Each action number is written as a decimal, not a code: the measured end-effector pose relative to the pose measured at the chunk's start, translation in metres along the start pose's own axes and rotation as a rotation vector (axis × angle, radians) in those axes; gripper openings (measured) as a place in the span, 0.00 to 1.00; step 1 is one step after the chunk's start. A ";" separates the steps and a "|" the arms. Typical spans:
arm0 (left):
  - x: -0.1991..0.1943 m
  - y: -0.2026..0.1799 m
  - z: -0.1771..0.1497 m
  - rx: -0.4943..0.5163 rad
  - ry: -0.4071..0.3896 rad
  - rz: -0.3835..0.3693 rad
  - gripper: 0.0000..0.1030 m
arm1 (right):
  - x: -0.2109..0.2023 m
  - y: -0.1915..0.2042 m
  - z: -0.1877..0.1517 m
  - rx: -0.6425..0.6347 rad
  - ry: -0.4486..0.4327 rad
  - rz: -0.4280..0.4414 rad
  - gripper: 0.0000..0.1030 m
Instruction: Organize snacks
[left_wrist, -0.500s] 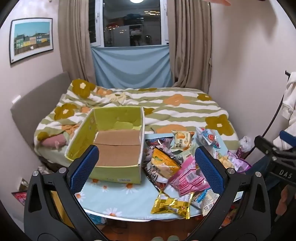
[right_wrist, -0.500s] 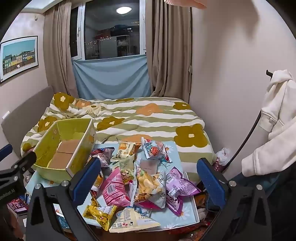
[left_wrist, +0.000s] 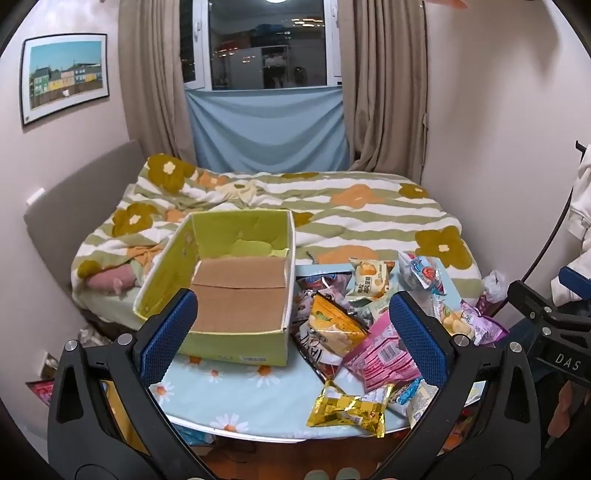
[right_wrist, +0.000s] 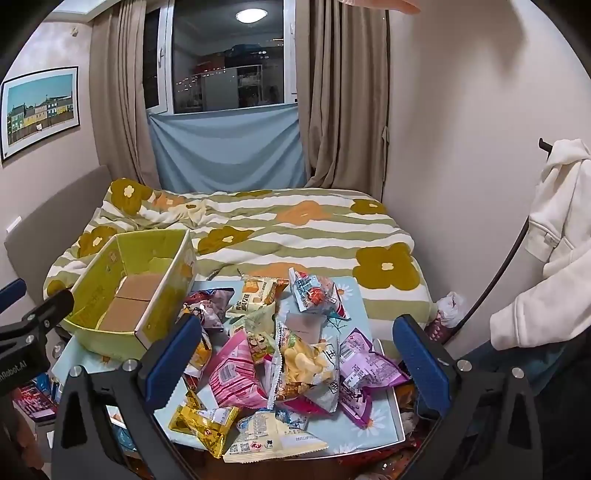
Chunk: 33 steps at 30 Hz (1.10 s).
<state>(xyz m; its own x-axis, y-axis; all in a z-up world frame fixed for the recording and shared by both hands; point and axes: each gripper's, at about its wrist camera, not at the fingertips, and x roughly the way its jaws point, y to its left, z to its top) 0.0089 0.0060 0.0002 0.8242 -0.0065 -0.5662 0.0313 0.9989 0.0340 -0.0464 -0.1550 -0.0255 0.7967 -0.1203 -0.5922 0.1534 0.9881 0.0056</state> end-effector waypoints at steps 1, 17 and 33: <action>0.000 0.001 -0.001 -0.001 -0.001 -0.002 1.00 | 0.000 0.002 0.000 -0.004 0.003 -0.001 1.00; 0.001 0.003 -0.001 0.012 0.014 -0.016 1.00 | 0.000 0.004 -0.001 -0.001 0.008 -0.007 1.00; 0.006 0.001 0.002 0.021 0.030 -0.018 1.00 | 0.003 0.003 -0.004 0.008 0.018 -0.009 1.00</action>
<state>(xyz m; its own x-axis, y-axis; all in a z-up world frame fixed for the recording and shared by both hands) 0.0149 0.0065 -0.0014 0.8060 -0.0229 -0.5914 0.0582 0.9975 0.0407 -0.0458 -0.1524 -0.0307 0.7845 -0.1275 -0.6068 0.1652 0.9862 0.0065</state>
